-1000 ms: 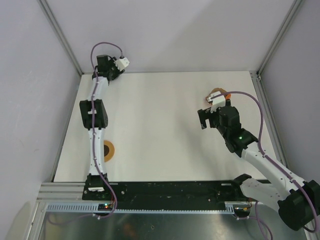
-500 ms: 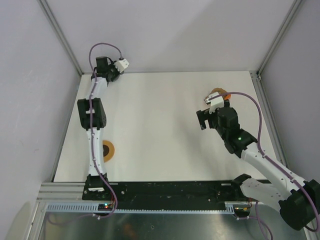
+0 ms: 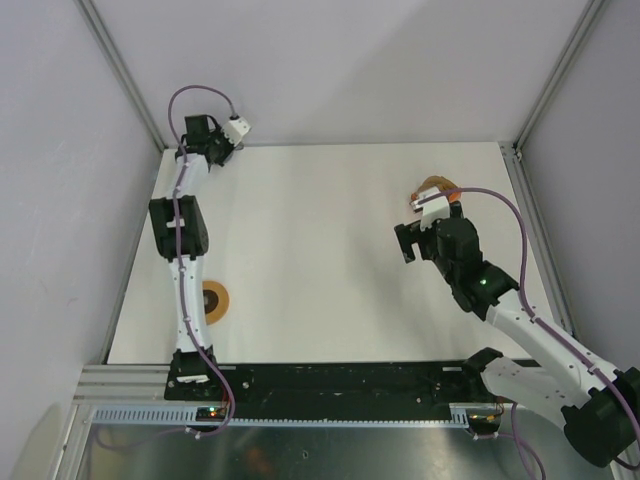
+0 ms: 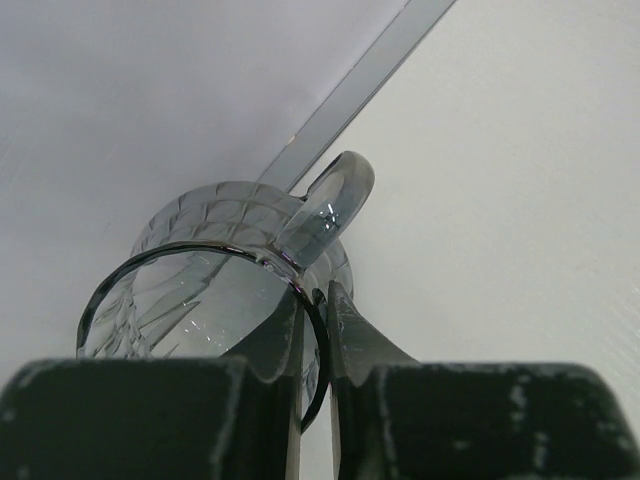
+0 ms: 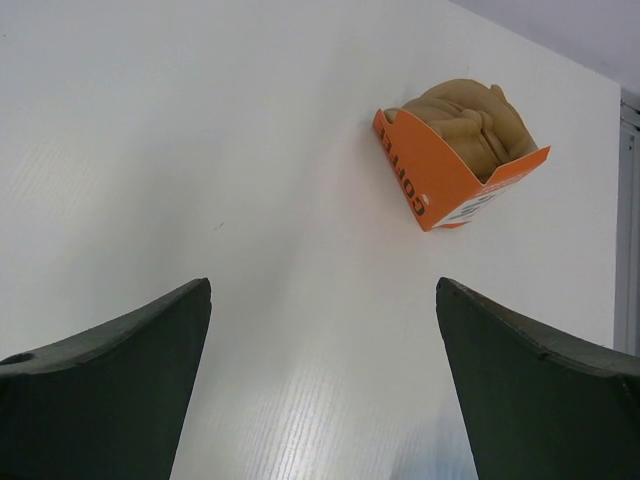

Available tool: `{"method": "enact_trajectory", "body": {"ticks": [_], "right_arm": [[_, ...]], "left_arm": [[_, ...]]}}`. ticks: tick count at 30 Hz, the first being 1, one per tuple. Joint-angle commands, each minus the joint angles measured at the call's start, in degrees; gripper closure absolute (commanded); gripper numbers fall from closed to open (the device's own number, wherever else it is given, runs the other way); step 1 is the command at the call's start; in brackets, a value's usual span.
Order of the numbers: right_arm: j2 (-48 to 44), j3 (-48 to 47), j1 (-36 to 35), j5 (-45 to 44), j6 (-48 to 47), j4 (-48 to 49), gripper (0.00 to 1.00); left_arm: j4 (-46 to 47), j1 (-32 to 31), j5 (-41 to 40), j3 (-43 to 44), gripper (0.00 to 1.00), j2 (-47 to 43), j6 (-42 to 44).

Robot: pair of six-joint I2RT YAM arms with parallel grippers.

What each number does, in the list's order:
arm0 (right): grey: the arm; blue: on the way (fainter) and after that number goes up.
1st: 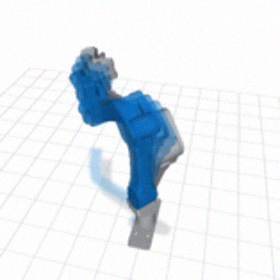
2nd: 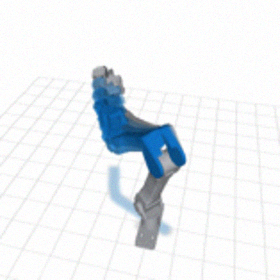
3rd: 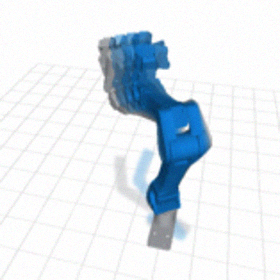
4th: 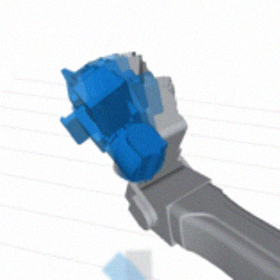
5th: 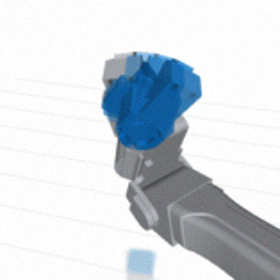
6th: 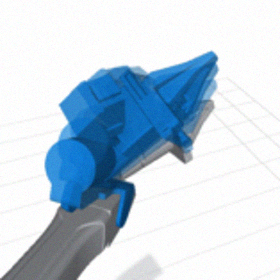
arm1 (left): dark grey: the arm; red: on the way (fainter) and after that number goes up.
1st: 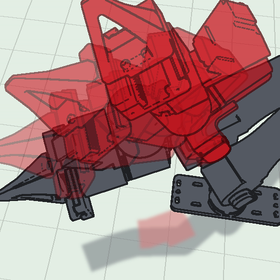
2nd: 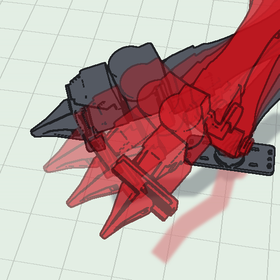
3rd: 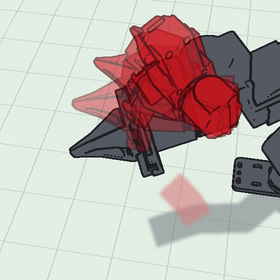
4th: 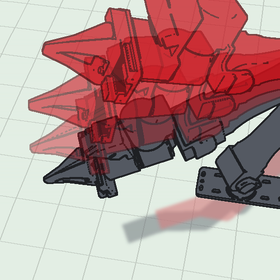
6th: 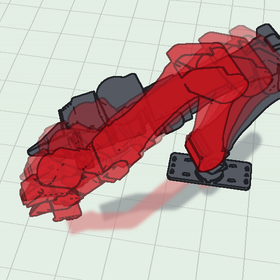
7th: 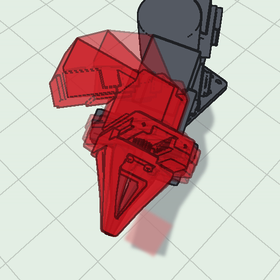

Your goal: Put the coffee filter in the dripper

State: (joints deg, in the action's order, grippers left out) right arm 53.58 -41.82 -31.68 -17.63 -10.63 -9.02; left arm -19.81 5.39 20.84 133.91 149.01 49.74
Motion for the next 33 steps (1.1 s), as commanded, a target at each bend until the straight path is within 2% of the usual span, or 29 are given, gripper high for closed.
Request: {"method": "enact_trajectory", "body": {"ticks": [1,7,16,20,25,33], "right_arm": [[-0.96,-2.55,-0.58,-1.13,-0.31,0.19,0.01],[-0.36,-2.59,-1.27,-0.01,0.21,2.16,0.01],[2.17,-2.60,-3.83,0.94,-0.25,5.30,0.01],[2.31,-3.42,-3.83,-0.68,0.60,3.93,0.01],[2.15,-4.70,0.64,-1.49,5.96,-0.05,0.01],[0.69,-5.96,12.10,-1.97,21.42,-10.31,0.01]], "left_arm": [[-0.02,0.83,1.21,0.94,1.00,-6.20,-2.82],[-0.02,0.21,3.97,-6.16,1.00,-14.19,-6.15],[-0.07,-4.57,5.57,-26.64,1.00,-31.01,-8.71],[-0.50,-9.46,6.55,-36.08,1.00,-39.63,-11.18],[-1.17,-17.47,8.01,-48.11,1.00,-50.36,-16.25],[-1.70,-30.25,2.36,-58.88,1.00,-57.94,-28.70]]}}
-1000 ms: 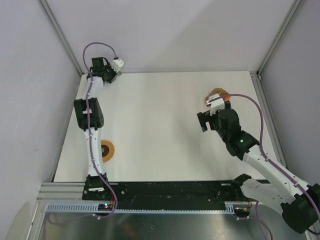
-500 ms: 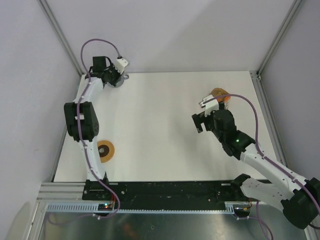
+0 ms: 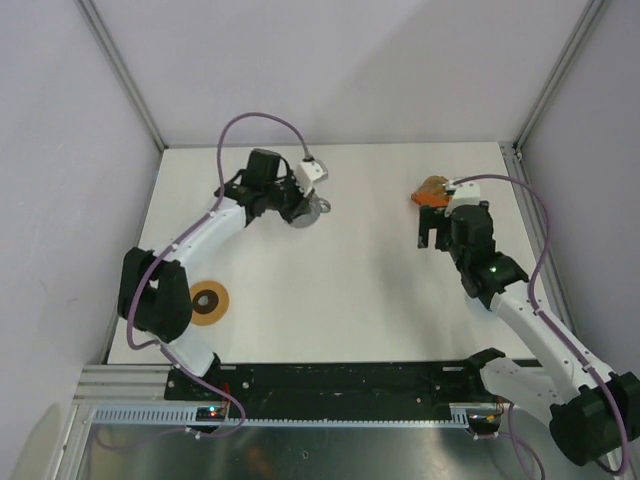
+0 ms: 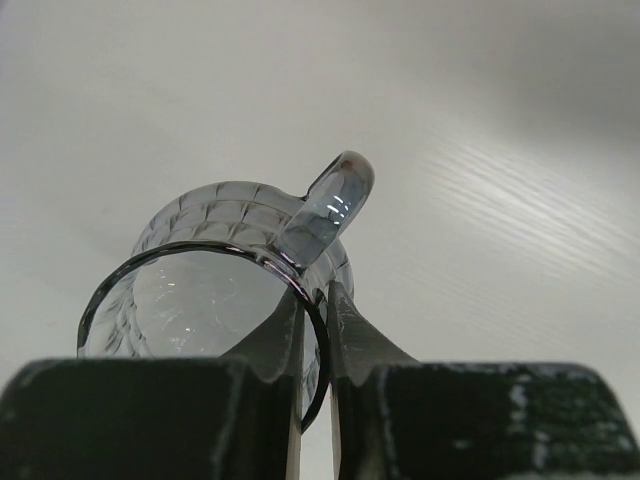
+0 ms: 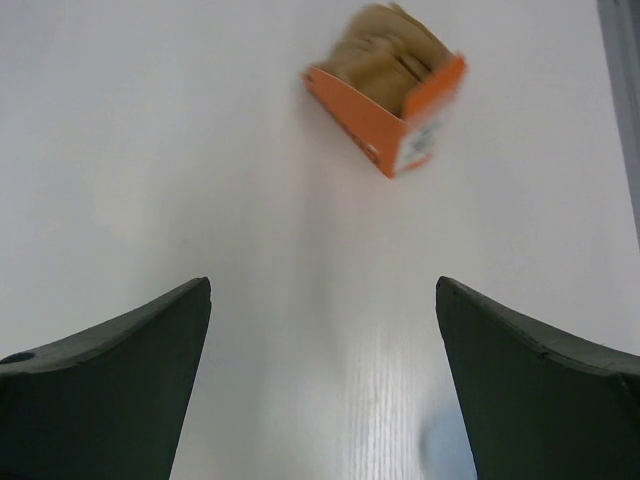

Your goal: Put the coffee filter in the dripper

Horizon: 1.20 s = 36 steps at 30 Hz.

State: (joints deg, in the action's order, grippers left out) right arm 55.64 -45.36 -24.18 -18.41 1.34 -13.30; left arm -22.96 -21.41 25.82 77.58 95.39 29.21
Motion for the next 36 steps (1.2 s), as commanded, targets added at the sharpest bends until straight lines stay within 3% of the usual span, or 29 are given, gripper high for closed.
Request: {"method": "enact_trajectory", "body": {"ticks": [1,7,14,32,36], "right_arm": [[-1.39,-2.43,6.05,-0.83,10.51,-7.17,0.01],[-1.89,-2.37,10.37,1.88,13.29,-10.26,0.01],[-2.51,-1.46,10.64,1.36,13.35,-11.10,0.01],[-4.61,-0.35,12.67,-2.87,17.99,-12.10,0.01],[-5.28,-0.15,13.18,-3.18,18.62,-12.51,0.01]], "left_arm": [[1.44,-5.13,-2.80,-3.77,1.00,-4.59,-9.25],[2.53,-13.73,-4.82,-7.84,1.00,-3.53,-11.99],[8.46,-18.64,-6.42,-10.46,1.00,-2.32,-16.80],[11.89,-22.50,-8.01,-11.84,1.00,2.82,-21.46],[12.79,-22.57,-5.40,-12.86,0.94,2.96,-21.17]]}}
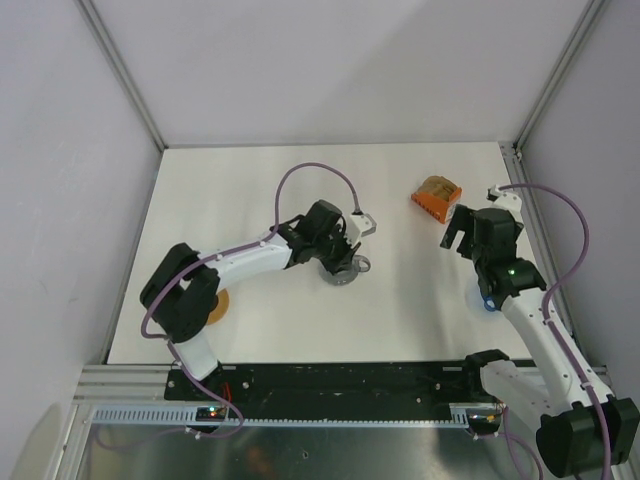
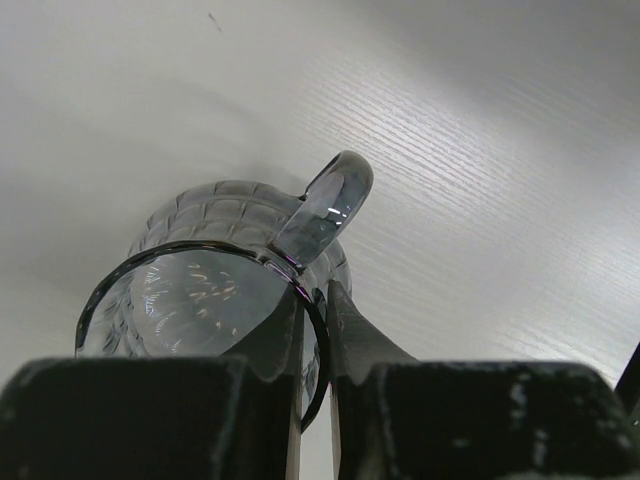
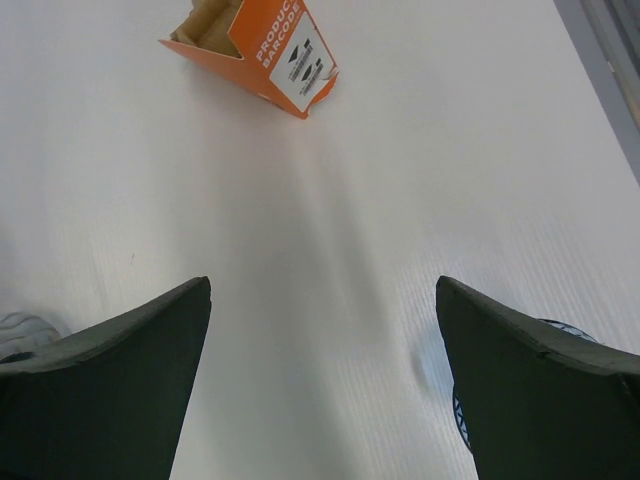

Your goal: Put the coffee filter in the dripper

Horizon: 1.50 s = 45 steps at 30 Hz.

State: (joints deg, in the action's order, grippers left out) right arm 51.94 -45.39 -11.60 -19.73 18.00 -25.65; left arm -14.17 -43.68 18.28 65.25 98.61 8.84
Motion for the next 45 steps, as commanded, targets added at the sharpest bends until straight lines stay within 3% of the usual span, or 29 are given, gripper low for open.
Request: {"method": "enact_trajectory", "body": {"ticks": [1,5,14,16,22,33,39,45], "right_arm": [[-1.76,0.00,0.69,-1.79,1.91,-0.17,0.01],[-2.44,0.20,0.80,-0.92,1.57,-0.46,0.01],[-3.45,0.96,0.81,0.42,1.43,-0.54,0.01],[-3.28,1.01,0.88,1.03,1.27,-0.48,0.01],[-3.33,1.07,0.88,3.40,0.93,-0.15,0.01],[-4.17,1.01,0.80,11.72,-1.88,2.04,0.01],[-4.16,1.09,0.80,14.20,-3.10,1.73,0.01],[-4.00,1.16,0.27,16.74,-5.05,1.50,0.01]], "left_arm": [[4.08,-0.28,2.65,-0.68,0.91,-0.21,-0.82],[4.07,-0.31,3.47,-1.48,0.76,-1.01,-1.34],[0.53,-0.26,2.78,1.87,0.17,-6.65,-1.13],[-2.84,-0.26,2.69,5.03,0.10,-7.20,-0.85],[-10.64,-0.23,2.39,11.23,0.01,-8.93,1.56],[-23.36,4.02,-2.96,14.08,0.00,-17.63,8.08],[-32.87,12.45,-7.95,11.66,0.00,-24.09,12.85],[-38.84,29.64,-11.06,-0.45,0.01,-30.59,21.55]]}}
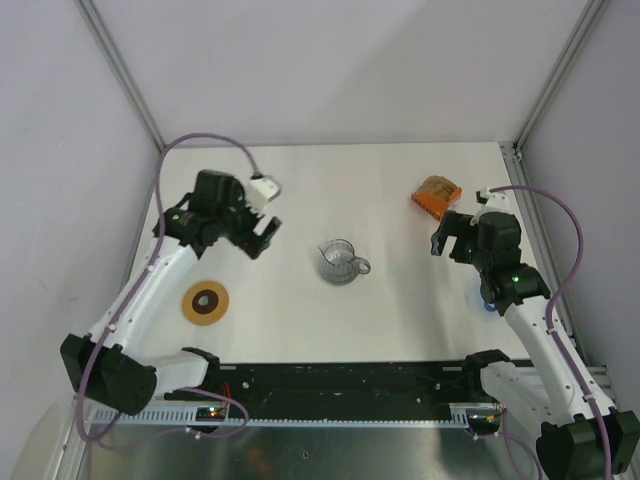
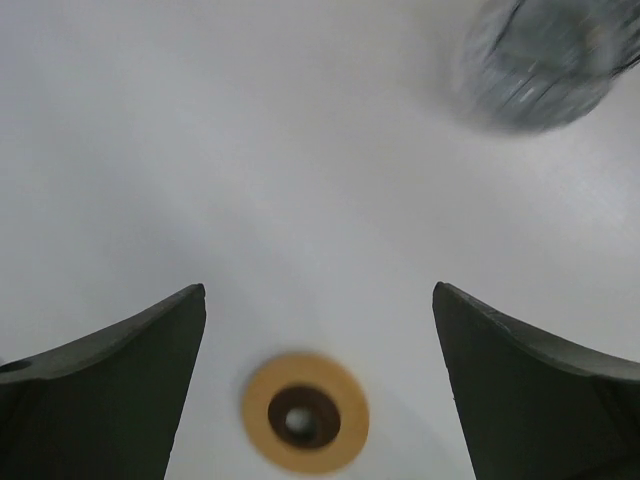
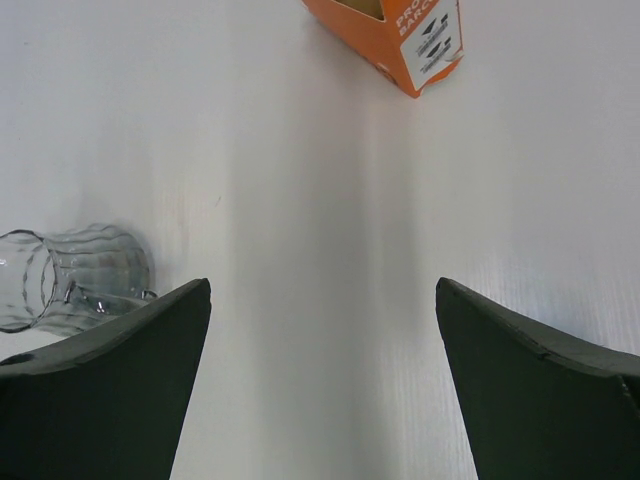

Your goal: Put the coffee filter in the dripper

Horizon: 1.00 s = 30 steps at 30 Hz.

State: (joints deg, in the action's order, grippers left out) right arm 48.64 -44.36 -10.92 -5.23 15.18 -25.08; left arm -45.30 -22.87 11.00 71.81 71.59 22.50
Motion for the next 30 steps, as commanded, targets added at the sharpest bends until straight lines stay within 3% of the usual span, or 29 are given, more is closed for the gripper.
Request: {"method": "enact_trajectory", "body": {"ticks": [1,6,9,15,21,30], "right_arm": [[-0.90,0.05,-0.50,2.20,-2.64,0.83,0.01],[-1.78,0.04,-0.59,6.14,-3.00,1.72,0.01],[-2.62,0.34,-0.22,8.02,-2.97,2.77,0.01],[-5.47,2.08,2.89,11.77,-1.95,4.77,0.01],[-6.65,3.61,8.57,18.45,-0.49,6.76,0.01],[-7.19,4.08,9.96,19.87,-0.19,6.56,0.01]], "left_arm": [[-8.01,11.50,-4.71,-9.79,0.02,-4.14,9.17],[-8.00,30.37,-4.74,-16.73,0.13,-3.71,13.84],[-8.08,36.42,-3.04,-17.78,0.19,-3.74,14.49],[-4.16,37.39,-3.39,-24.27,0.07,-3.87,11.09],[4.44,37.54,-9.94,-25.98,0.31,-2.03,7.97],[7.42,37.47,-6.93,-29.34,0.36,1.19,7.76]]}}
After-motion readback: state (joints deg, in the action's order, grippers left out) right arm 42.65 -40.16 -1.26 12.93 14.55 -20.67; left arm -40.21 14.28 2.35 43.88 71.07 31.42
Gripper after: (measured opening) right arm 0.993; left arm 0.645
